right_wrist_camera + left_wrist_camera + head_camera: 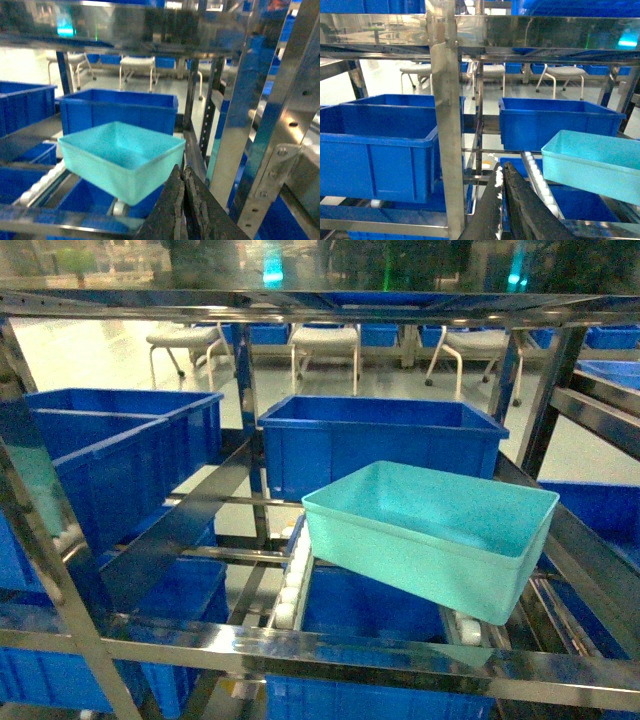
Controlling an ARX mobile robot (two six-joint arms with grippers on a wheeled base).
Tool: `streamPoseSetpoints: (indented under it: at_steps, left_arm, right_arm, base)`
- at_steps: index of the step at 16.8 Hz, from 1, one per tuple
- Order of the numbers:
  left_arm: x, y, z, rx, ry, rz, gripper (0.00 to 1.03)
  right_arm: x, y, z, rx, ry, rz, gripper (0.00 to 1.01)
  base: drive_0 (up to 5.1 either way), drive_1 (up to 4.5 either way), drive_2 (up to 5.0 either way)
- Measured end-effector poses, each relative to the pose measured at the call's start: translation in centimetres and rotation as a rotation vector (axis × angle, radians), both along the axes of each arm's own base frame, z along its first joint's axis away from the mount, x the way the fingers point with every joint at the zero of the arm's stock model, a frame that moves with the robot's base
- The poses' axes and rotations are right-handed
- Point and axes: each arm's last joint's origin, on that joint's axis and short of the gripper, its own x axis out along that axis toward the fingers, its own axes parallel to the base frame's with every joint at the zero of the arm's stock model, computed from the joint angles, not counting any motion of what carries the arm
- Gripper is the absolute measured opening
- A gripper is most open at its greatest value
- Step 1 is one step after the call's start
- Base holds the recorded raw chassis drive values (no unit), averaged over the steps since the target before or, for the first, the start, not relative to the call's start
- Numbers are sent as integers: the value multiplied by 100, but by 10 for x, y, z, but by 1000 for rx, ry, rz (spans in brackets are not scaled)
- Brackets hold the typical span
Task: Organize blue bins on left shelf correctly
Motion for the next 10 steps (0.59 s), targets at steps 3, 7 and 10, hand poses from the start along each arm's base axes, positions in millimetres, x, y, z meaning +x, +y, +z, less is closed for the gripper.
streamPoseSetpoints:
  at_steps: [3,7,10]
  left_arm:
    - [0,0,0,0,3,0,2]
    - [0,0,0,0,3,0,53]
    - [0,0,0,0,3,1,99]
  right_arm:
    - [0,0,-2,0,14,1,4]
    - [0,0,-2,0,14,1,59]
    - [0,0,-2,0,14,1,100]
  base:
    - [0,0,0]
    - [0,0,0]
    - [0,0,0]
